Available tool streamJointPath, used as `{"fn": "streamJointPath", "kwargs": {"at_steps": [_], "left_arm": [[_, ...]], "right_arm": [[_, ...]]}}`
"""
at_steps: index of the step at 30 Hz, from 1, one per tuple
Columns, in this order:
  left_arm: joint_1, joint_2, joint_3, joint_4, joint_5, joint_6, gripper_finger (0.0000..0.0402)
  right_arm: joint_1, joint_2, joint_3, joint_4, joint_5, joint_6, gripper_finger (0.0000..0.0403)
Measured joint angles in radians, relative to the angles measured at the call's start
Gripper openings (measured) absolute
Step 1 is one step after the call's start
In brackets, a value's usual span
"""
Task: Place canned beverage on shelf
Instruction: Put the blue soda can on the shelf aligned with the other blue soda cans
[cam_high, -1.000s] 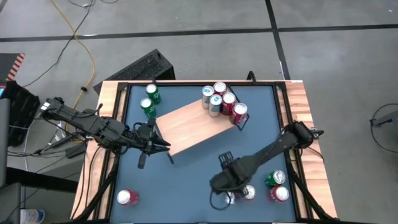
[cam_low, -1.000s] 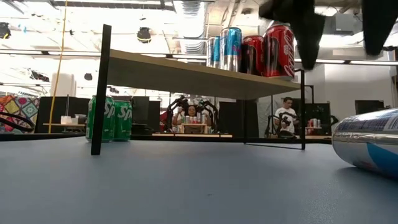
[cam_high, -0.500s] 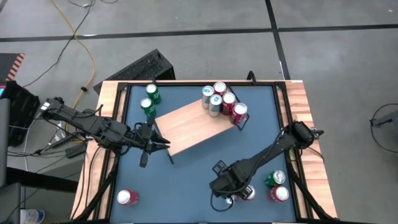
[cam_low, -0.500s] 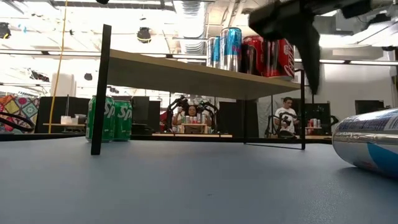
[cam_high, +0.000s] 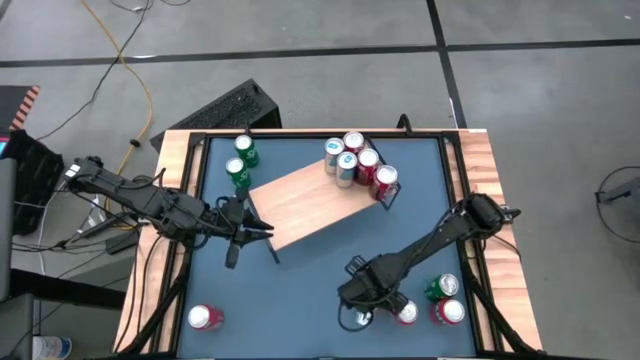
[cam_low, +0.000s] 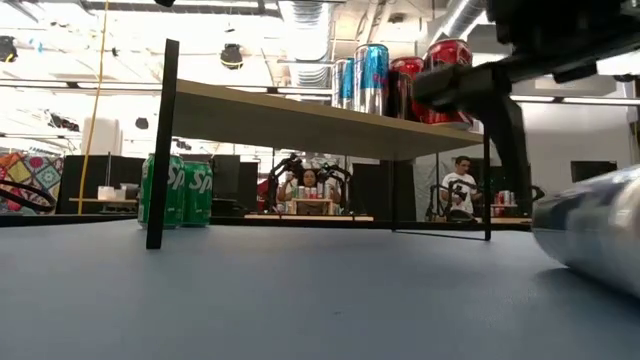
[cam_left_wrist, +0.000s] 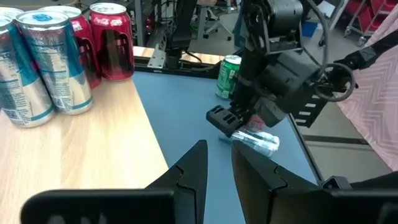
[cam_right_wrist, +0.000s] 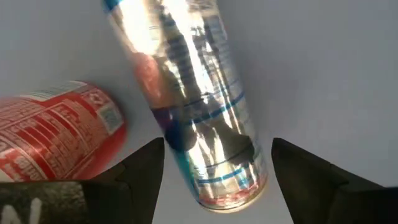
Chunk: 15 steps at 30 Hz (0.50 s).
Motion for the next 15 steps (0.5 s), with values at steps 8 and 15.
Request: {"fn": "streamJointPath", "kwargs": {"at_steps": [8, 15], "left_arm": [[0.0, 0.0, 0.0, -0.005, -0.019, 0.0, 0.006], [0.0, 0.0, 0.0, -0.013, -0.018, -0.001, 0.006]], "right_arm": [[-0.023, -0.001, 0.001, 0.045, -0.002, -0.025, 0.0281], [-0.061, -0.004, -0.017, 0.118, -0.014, -0.027, 0.0281]]}}
